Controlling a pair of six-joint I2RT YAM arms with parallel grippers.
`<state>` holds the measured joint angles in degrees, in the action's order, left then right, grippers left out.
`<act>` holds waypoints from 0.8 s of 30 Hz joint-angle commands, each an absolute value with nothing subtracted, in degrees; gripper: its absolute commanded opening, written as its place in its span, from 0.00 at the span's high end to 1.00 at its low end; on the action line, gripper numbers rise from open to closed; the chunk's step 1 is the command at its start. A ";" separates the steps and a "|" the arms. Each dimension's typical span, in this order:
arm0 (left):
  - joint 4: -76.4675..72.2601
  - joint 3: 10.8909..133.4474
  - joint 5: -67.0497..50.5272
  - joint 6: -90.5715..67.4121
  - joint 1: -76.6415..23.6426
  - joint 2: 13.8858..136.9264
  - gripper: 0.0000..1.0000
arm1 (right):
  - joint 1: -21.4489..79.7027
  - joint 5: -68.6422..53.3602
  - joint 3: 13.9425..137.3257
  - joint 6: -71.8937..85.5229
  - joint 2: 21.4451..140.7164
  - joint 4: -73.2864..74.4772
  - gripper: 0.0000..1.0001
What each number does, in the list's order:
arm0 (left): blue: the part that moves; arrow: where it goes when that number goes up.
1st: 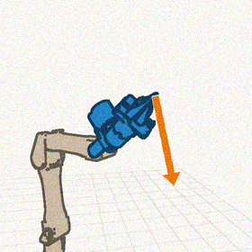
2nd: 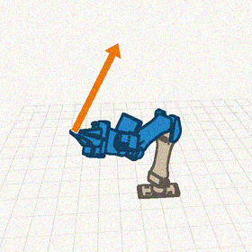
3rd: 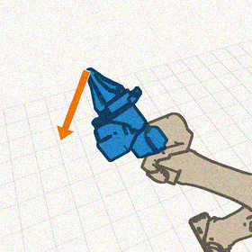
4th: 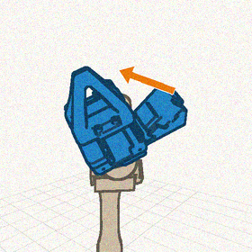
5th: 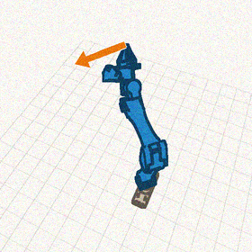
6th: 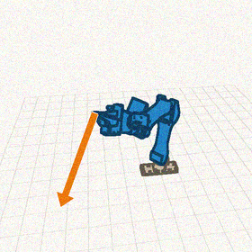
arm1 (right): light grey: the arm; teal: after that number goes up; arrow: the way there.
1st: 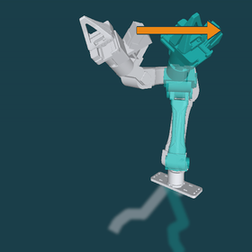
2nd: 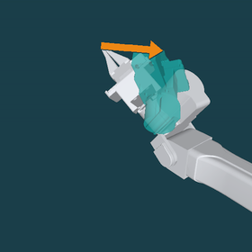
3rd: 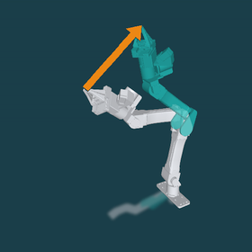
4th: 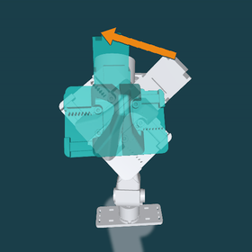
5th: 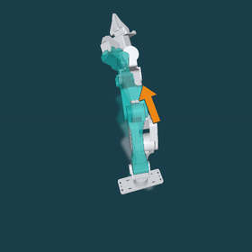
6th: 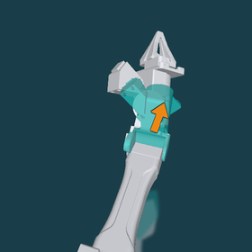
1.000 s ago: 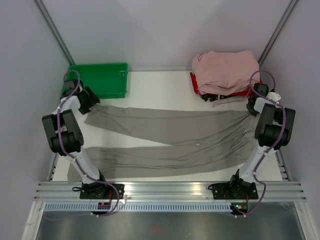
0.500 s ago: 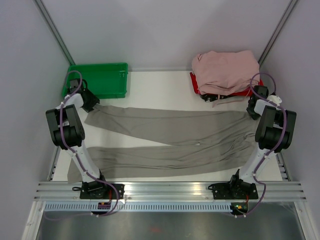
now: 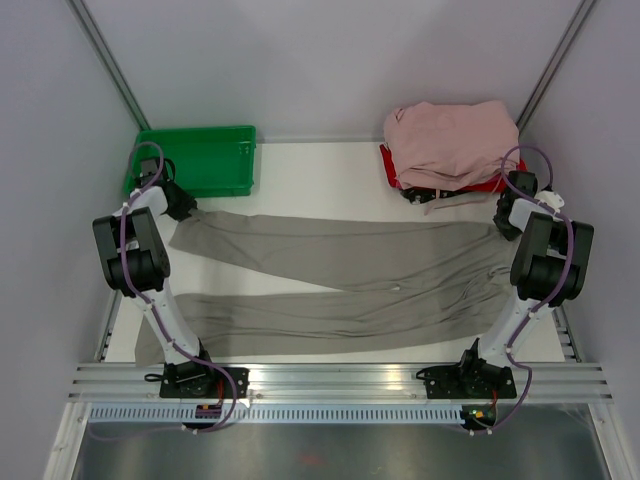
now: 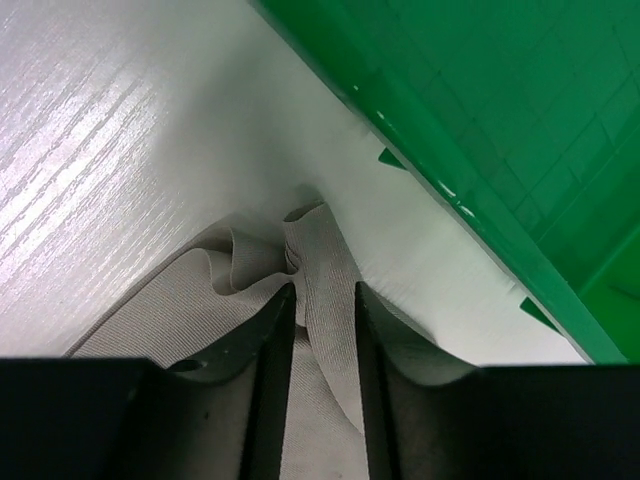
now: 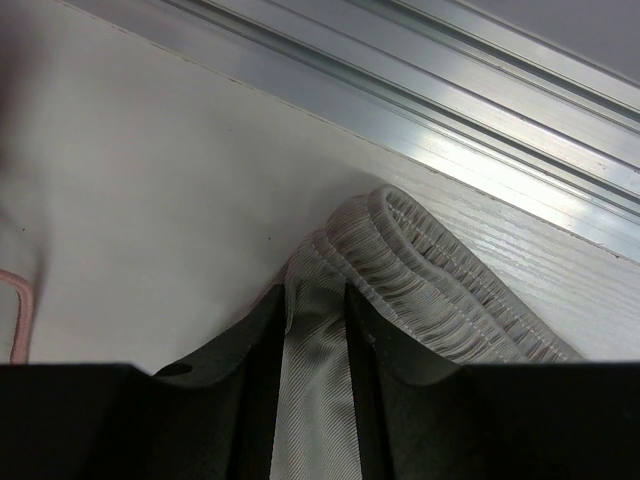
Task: Fold and stack the trousers
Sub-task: Flatten the trousers out
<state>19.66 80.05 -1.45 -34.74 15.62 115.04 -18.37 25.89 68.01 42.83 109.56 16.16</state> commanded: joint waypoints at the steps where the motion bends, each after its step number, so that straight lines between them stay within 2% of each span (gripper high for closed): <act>1: 18.28 83.06 -0.79 -36.91 15.29 116.19 0.65 | -18.46 27.51 68.38 43.50 107.31 16.79 0.63; 9: 18.72 83.93 -0.70 -37.00 14.94 116.81 0.80 | -18.46 27.60 68.29 43.24 107.40 17.14 0.63; 14: 20.83 84.73 -0.44 -36.65 14.85 116.99 0.78 | -18.46 27.68 68.38 43.33 107.31 17.40 0.63; 20: 23.64 83.94 1.84 -36.47 14.59 115.49 0.68 | -18.46 27.60 68.29 43.50 107.31 17.49 0.63; 24: 22.94 83.14 2.20 -36.83 14.59 115.92 0.67 | -18.46 26.98 68.29 43.68 107.40 17.23 0.63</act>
<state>22.68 82.56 0.40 -35.46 14.85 116.53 -18.37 25.93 68.01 42.85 109.56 16.97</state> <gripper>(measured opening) 0.328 0.371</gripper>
